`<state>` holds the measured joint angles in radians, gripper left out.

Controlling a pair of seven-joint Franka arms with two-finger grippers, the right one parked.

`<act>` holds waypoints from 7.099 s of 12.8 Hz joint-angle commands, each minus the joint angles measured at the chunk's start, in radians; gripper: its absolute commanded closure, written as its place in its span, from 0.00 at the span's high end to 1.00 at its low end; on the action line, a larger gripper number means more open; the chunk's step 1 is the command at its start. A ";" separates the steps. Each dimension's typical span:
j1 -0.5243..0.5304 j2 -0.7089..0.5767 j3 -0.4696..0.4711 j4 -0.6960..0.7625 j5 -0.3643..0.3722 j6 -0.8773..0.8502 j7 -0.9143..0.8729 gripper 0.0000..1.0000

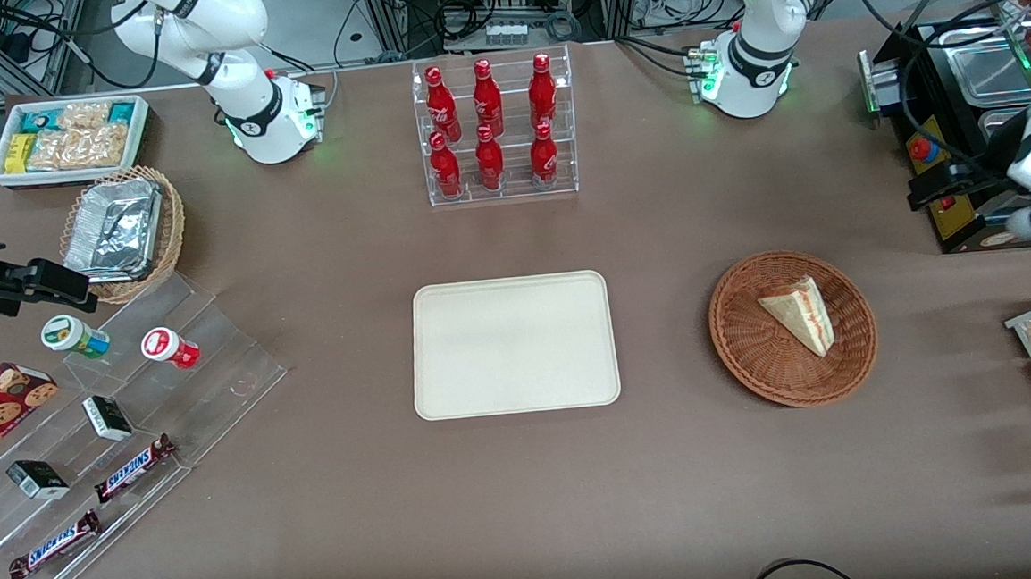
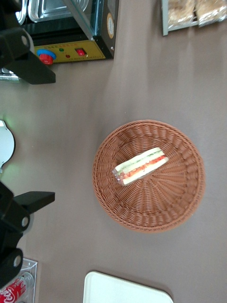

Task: Place sandwich from basket to tray
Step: 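Move the left gripper over the wrapped sandwich in the wicker basket, then lower the left gripper and close it on the wrapped sandwich, then lift the sandwich and carry it over the cream tray, then lower the sandwich onto the tray and open the left gripper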

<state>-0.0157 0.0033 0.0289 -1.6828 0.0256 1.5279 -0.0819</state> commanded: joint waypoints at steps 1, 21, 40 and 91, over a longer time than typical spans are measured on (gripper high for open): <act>-0.001 -0.054 0.003 -0.164 -0.001 0.116 -0.022 1.00; -0.046 0.141 -0.032 -0.480 -0.009 0.664 -0.420 1.00; -0.056 0.277 -0.052 -0.480 -0.013 0.781 -0.490 0.00; -0.497 0.768 -0.256 0.230 0.030 0.574 -0.456 0.91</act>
<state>-0.5006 0.7460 -0.2325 -1.4803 0.0394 2.1070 -0.5362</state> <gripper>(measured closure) 0.674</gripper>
